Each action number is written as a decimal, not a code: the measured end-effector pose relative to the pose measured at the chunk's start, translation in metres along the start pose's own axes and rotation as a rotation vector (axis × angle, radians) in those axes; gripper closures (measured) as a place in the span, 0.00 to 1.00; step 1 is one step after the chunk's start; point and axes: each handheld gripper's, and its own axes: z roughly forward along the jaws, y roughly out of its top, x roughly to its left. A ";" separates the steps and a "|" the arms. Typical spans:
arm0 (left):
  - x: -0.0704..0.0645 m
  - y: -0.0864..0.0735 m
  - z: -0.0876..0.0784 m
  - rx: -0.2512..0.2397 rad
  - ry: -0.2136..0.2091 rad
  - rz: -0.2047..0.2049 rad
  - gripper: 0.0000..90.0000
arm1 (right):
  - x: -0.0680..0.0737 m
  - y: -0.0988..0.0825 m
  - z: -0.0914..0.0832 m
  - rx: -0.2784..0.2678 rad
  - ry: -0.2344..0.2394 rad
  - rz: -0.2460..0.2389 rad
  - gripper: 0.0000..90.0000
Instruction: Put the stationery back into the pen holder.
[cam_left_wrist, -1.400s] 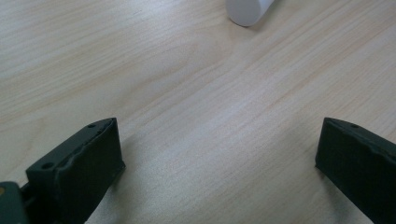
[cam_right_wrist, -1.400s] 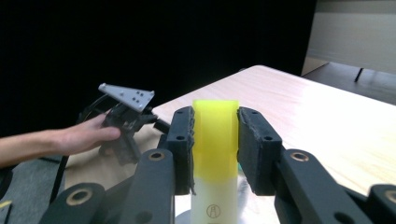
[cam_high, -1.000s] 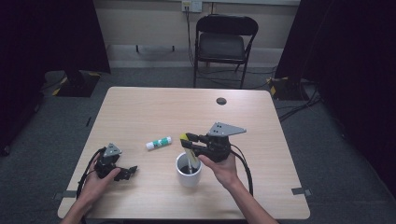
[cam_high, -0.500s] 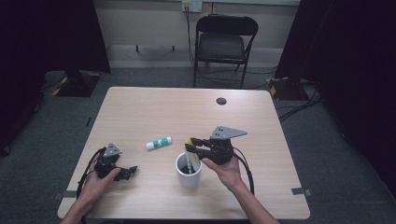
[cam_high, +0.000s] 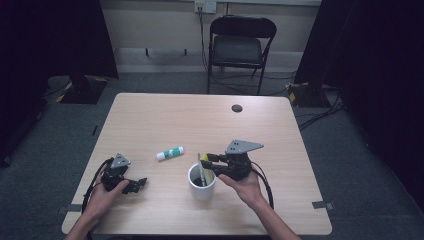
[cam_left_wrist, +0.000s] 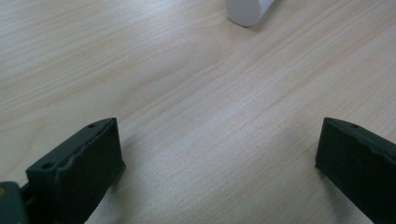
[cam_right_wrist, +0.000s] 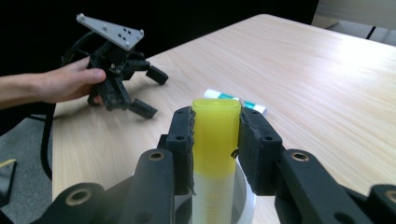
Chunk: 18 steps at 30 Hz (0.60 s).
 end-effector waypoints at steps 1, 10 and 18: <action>0.000 0.000 0.000 -0.001 0.000 -0.001 0.00 | -0.001 -0.002 0.000 0.004 -0.003 0.003 0.75; 0.000 0.000 0.000 -0.002 0.001 -0.001 0.00 | -0.003 -0.012 -0.002 0.033 -0.019 0.011 0.75; 0.000 0.000 0.000 -0.002 0.001 -0.001 0.00 | -0.002 -0.019 -0.007 0.056 -0.026 0.012 0.75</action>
